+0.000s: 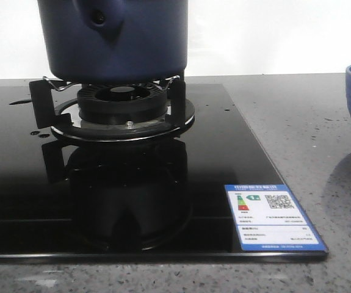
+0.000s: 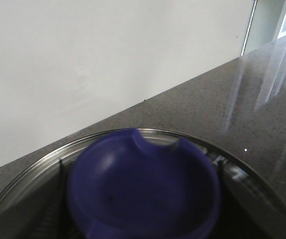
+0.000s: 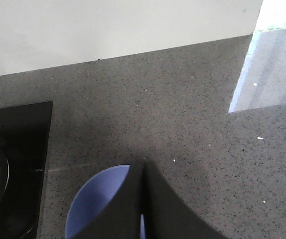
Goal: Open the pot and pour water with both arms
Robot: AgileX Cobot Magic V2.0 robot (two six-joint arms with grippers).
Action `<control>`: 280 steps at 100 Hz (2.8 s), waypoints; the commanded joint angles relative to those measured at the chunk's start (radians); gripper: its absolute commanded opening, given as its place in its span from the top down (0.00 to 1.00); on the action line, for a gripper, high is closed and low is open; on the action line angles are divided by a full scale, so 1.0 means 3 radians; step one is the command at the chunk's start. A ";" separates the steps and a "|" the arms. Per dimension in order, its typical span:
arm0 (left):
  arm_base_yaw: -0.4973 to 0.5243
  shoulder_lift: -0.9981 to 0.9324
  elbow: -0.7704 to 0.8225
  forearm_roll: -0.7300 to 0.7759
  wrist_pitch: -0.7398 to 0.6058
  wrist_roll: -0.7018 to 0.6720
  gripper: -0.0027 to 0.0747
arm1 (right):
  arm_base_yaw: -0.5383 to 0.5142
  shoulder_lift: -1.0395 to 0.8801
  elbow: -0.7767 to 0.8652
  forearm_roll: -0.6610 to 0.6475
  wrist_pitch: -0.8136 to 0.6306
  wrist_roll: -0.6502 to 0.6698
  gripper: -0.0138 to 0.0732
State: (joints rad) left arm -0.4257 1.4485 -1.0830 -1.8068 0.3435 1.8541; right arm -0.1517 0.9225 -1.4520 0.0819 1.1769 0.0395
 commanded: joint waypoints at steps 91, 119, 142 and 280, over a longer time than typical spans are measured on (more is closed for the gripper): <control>-0.0015 -0.3500 0.1984 -0.0169 -0.0957 -0.0252 0.99 | 0.0756 -0.2194 0.2854 0.0459 -0.2363 -0.0979 0.91; -0.0015 -0.4241 0.2614 -0.0169 -0.1041 -0.0252 0.99 | 0.0785 -0.2868 0.3223 0.0466 -0.2297 -0.0979 0.91; -0.0015 -0.4292 0.2753 -0.0169 -0.1041 -0.0252 0.99 | 0.0785 -0.2886 0.3223 0.0466 -0.2209 -0.0979 0.91; 0.1054 -0.4823 0.3712 0.5900 -0.0509 -0.5886 0.99 | 0.0785 -0.2886 0.3223 0.0466 -0.2209 -0.0979 0.91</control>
State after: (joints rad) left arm -0.1489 0.0336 -0.0013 -0.0072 0.2396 0.1020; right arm 0.0799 0.0463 -0.4630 0.2142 0.5845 -0.2452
